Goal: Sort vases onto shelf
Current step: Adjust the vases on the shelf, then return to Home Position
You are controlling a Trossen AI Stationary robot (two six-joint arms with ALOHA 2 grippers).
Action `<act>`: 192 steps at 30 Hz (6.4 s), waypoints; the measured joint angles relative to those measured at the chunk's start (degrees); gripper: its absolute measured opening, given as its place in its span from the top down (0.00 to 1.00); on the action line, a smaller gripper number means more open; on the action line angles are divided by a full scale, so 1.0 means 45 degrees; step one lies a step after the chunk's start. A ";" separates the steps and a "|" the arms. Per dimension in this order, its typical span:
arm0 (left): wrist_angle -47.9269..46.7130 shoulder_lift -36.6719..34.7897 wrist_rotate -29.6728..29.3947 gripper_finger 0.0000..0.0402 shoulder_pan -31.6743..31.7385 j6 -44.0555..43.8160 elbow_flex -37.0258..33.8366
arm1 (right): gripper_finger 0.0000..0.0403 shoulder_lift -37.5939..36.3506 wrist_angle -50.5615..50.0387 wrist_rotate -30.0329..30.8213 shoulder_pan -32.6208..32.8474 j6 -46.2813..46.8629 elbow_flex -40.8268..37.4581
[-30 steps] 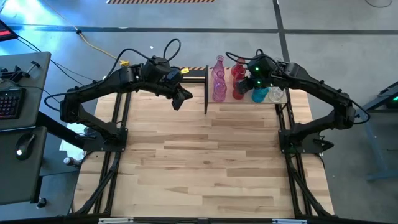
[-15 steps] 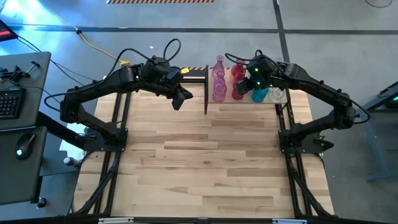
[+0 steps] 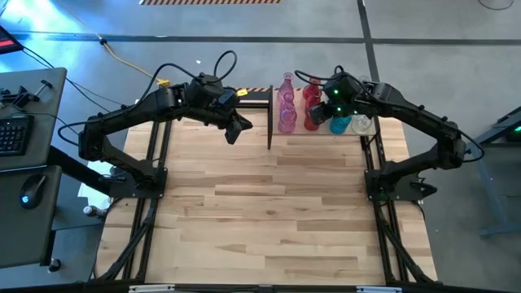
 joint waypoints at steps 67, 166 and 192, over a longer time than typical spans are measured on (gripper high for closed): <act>0.0006 0.0000 0.0000 0.89 0.0000 0.0005 0.0000 | 0.71 -0.3740 -0.3392 -0.0053 -0.0022 0.0428 -0.3272; -0.1728 -0.6139 -0.4299 0.89 -0.0005 0.2105 -0.0408 | 0.71 -0.7903 -0.1229 0.1097 -0.0034 -0.1394 -0.0422; 0.5207 -1.4711 -0.4847 0.89 -0.0005 0.2457 -1.1980 | 0.71 -1.5554 0.3141 0.0536 -0.0034 -0.1465 -0.8045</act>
